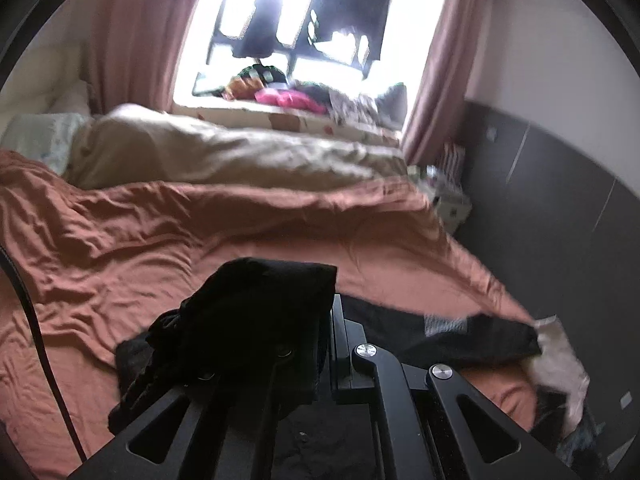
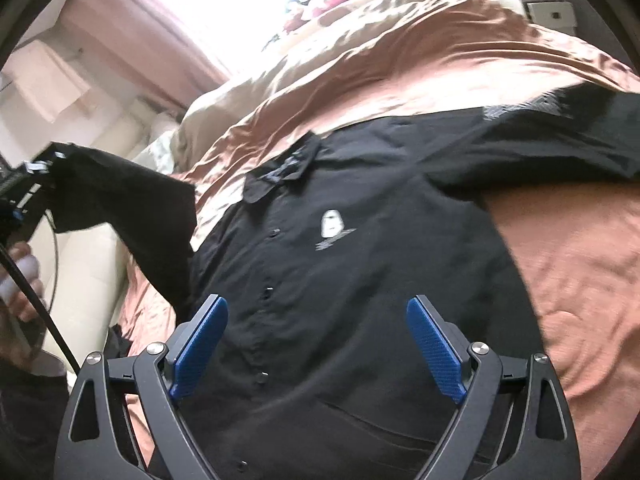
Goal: Fold large clothes
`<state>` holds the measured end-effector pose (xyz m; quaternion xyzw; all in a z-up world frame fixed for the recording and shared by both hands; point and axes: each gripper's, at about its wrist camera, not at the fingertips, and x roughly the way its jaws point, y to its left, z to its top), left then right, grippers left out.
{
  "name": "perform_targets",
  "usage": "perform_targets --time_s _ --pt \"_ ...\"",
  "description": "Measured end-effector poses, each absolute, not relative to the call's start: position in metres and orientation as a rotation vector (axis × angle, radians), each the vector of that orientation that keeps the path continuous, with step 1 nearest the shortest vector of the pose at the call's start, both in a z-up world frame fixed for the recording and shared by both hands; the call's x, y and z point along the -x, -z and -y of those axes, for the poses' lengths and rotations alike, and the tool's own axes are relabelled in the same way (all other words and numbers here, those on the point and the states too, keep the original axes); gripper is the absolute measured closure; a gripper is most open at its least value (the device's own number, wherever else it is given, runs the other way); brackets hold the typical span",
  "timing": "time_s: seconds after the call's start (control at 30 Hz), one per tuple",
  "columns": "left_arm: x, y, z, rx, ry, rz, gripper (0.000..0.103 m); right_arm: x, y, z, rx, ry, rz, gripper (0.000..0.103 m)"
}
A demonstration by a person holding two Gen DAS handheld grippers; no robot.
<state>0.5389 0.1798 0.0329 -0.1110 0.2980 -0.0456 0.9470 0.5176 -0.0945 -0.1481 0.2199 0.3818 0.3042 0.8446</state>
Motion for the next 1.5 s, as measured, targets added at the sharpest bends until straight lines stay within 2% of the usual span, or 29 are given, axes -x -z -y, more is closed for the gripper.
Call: perform_targets --time_s 0.07,0.13,0.2,0.23,0.37,0.6,1.07,1.13,1.27,1.3,1.5 --pt "-0.558 -0.008 -0.166 0.227 0.112 -0.691 0.097 -0.515 0.151 0.106 -0.483 -0.635 -0.812 0.012" --pt "-0.577 0.024 -0.158 0.276 0.159 -0.839 0.081 -0.510 0.155 0.115 -0.490 -0.626 -0.822 0.012" --pt "-0.586 0.058 -0.156 0.366 0.227 -0.983 0.044 -0.507 0.155 0.121 -0.485 -0.619 -0.827 0.012" --pt "-0.585 0.067 -0.155 0.388 0.238 -1.016 0.038 -0.507 0.154 0.126 -0.483 -0.618 -0.827 0.012" --pt "-0.565 0.089 -0.154 0.358 0.242 -1.074 0.023 -0.503 0.145 0.125 -0.464 -0.624 -0.819 0.012" --pt "-0.520 0.082 -0.191 0.462 0.267 -1.056 0.012 -0.502 0.131 0.084 -0.396 -0.669 -0.805 0.012" --pt "-0.438 0.081 -0.301 0.425 -0.037 -0.981 0.012 -0.493 0.104 -0.031 -0.138 -0.733 -0.778 0.012" --pt "-0.429 0.086 -0.316 0.425 -0.064 -0.973 0.014 -0.491 0.102 -0.052 -0.079 -0.734 -0.777 0.012" --pt "-0.414 0.099 -0.333 0.414 -0.094 -0.969 0.024 -0.486 0.106 -0.099 0.067 -0.733 -0.790 0.012" --pt "-0.409 0.105 -0.338 0.414 -0.098 -0.974 0.028 -0.487 0.114 -0.113 0.120 -0.726 -0.805 0.012" --pt "-0.389 0.132 -0.348 0.418 -0.104 -1.007 0.034 -0.495 0.165 -0.167 0.366 -0.624 -0.907 0.012"
